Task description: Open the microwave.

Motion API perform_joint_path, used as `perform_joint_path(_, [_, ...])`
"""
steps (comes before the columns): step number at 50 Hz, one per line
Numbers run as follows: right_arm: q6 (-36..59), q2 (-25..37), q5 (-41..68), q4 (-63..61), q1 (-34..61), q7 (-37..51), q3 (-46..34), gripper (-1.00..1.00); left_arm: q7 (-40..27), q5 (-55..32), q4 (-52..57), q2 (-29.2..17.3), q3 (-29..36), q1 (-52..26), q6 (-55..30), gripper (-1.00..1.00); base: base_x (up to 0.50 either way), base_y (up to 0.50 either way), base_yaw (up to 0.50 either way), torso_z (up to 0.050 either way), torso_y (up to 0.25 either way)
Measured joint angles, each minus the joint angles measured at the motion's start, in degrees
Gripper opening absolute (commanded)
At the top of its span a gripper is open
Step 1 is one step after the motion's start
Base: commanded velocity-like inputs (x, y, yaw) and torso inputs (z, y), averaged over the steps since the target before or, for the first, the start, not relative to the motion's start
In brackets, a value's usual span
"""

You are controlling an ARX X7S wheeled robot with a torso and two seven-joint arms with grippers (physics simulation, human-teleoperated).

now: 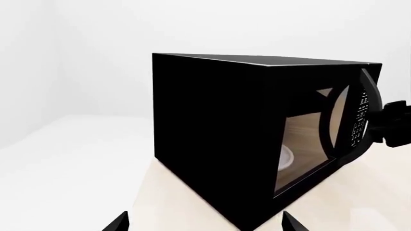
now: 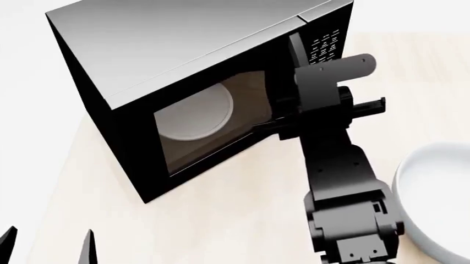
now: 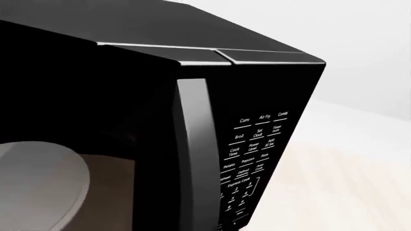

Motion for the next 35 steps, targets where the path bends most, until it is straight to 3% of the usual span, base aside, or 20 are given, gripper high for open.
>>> perform_joint_path(17, [4.4,1.8,0.0,-8.6,-3.7,1.4,0.5,-1.00,-0.5,-0.4,0.2,-0.2,0.0,0.0,0.1,1.00,0.00,0.00,0.00,0.000,0.000])
perform_joint_path(35, [11.1,5.1,-0.4,-27.5,-14.1,5.4,2.4,-1.00,-0.9,-0.8,0.5,-0.6,0.0,0.1,0.3,1.00,0.00,0.00,0.00,0.000,0.000])
